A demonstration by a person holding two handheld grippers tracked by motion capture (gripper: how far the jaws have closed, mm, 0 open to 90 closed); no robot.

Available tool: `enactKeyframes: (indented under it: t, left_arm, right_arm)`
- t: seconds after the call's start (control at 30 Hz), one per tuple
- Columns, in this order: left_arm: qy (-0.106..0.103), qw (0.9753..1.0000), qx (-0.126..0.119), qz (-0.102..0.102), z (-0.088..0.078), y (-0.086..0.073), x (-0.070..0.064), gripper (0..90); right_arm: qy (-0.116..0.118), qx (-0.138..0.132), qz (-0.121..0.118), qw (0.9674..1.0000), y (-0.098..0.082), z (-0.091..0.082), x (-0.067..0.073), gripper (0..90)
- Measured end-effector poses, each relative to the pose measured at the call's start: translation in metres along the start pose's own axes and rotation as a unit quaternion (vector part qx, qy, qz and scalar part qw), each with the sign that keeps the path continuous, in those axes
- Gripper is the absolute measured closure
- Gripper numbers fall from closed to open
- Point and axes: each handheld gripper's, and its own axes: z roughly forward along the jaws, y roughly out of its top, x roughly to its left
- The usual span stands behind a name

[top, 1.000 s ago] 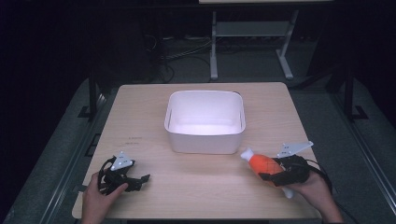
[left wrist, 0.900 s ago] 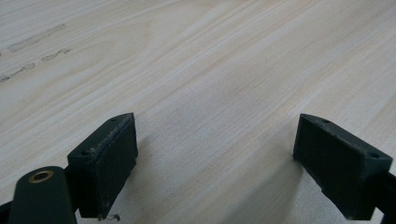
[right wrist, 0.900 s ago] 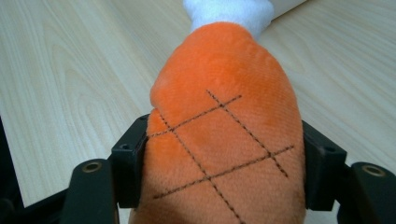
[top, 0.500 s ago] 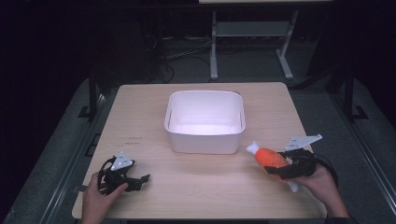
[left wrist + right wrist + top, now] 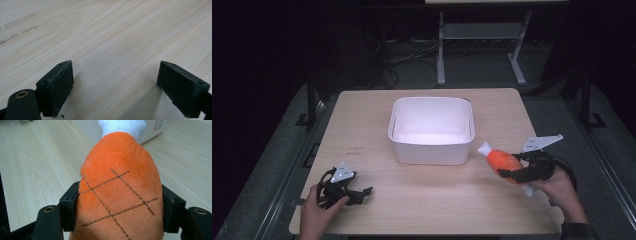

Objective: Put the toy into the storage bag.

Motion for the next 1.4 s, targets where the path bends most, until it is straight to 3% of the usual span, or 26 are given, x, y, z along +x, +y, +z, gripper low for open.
enactKeyframes:
  t: [0.7,1.4]
  left_arm:
    - [0.0,1.0,0.001,-0.001,0.0,0.0,0.0,13.0]
    - [0.001,1.0,-0.001,-0.001,0.0,0.0,0.0,12.9]
  right_arm:
    - [0.005,-0.018,-0.009,0.9998,0.024,-0.02,-0.018,31.4]
    - [0.022,-0.037,-0.035,0.9985,0.073,-0.03,-0.027,30.9]
